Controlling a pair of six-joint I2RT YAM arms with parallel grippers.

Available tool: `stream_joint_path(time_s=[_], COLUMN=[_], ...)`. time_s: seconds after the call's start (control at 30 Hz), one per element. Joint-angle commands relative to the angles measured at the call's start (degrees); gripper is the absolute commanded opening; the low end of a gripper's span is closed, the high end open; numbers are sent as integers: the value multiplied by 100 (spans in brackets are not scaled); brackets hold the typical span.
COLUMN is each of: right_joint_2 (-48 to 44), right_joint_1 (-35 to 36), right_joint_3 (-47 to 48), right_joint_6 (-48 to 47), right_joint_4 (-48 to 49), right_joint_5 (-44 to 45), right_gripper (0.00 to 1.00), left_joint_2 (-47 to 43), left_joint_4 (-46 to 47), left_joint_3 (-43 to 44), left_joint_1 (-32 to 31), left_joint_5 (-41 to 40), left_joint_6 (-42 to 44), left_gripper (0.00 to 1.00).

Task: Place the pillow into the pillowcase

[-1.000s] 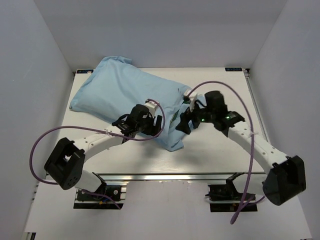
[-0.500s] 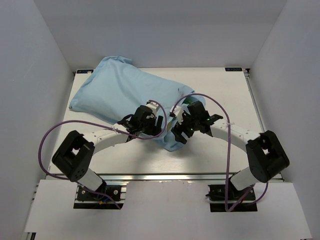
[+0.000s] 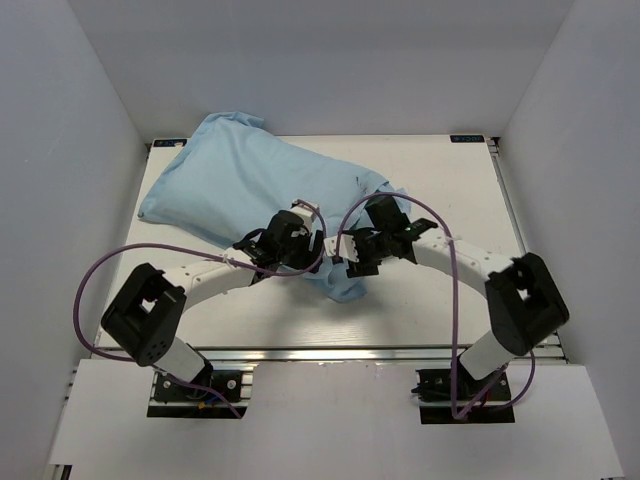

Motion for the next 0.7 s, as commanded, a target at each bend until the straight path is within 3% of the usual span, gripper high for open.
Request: stream_joint_path(time_s=[0.0, 0.43, 0.67], right_joint_2=[455, 1528, 1441], right_joint_1=[-2, -2, -142], right_joint_3=[349, 684, 482], right_joint_6=[-696, -344, -414], right_joint_4=[-269, 698, 321], right_joint_5=[431, 1502, 1284], right_gripper=[68, 58, 33], left_joint_2=[-319, -530, -566], left_joint_4=[3, -59, -7], left_joint_3=[-78, -192, -263], left_joint_1=[15, 24, 68], left_joint_5=[-96, -192, -245], left_joint_6=[-53, -53, -53], left_gripper=[85, 85, 85])
